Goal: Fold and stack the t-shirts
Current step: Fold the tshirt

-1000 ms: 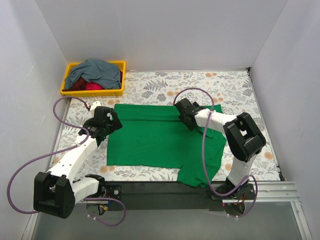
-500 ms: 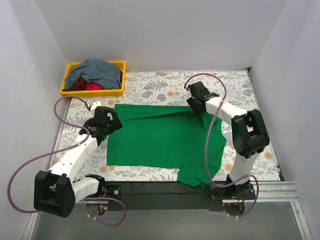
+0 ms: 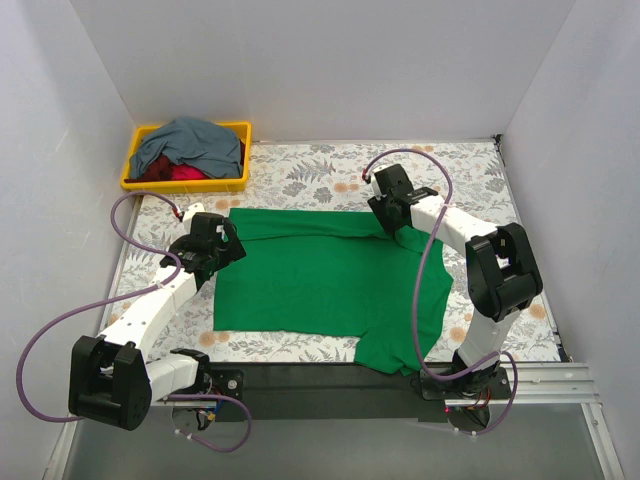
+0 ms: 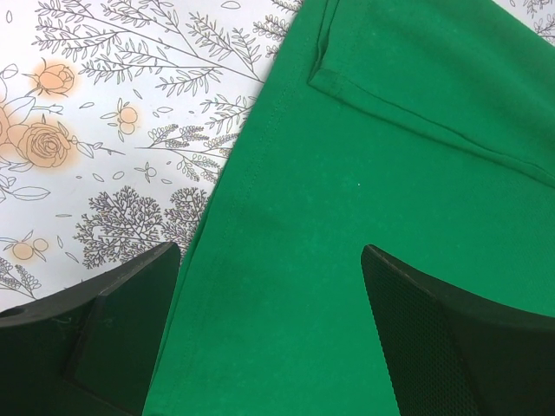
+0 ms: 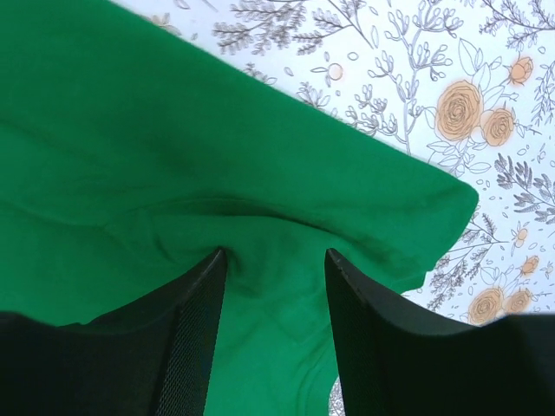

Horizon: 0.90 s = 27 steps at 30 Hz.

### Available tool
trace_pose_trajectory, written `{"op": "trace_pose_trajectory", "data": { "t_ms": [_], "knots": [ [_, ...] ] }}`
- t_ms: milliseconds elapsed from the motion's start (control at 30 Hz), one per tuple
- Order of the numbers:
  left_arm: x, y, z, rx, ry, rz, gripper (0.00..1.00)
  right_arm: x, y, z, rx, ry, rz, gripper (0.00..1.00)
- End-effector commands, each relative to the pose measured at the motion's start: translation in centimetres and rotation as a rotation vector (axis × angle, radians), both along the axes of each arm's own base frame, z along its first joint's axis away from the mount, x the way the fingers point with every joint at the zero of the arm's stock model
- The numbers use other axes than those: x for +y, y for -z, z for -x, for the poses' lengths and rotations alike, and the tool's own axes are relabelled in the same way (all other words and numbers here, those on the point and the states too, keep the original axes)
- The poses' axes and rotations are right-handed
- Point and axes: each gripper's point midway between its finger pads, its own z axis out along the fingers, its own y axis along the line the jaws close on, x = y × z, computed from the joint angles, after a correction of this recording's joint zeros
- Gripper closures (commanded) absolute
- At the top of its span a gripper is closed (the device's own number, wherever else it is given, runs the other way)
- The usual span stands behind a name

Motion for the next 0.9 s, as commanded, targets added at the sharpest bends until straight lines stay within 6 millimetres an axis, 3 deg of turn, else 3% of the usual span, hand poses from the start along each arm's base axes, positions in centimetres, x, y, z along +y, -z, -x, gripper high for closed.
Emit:
{"op": "trace_pose_trajectory", "data": {
  "t_ms": [0, 167, 367, 567, 867],
  "knots": [
    [-0.1, -0.3, -0.2, -0.013, 0.013, -0.007, 0.15, 1.8, -1.9, 1.2, -0.051, -0.018, -0.037, 0.46],
    [-0.1, -0.3, -0.2, -0.013, 0.013, -0.007, 0.15, 4.0, -2.2, 3.0, -0.088, -0.087, -0.034, 0.56],
    [-0.2, -0.2, -0.2, -0.007, 0.016, -0.004, 0.15, 3.7, 0.7, 4.6, -0.044, -0.136, 0.014, 0.61],
    [-0.2, -0.1, -0.2, -0.006, 0.017, -0.004, 0.15, 2.9, 2.4, 3.6, -0.076, -0.125, 0.079, 0.61],
    [-0.2, 0.0, -0.2, -0.001, 0.016, -0.006, 0.14, 2.9, 2.7, 1.8, -0.128, -0.121, 0.113, 0.62]
  ]
}}
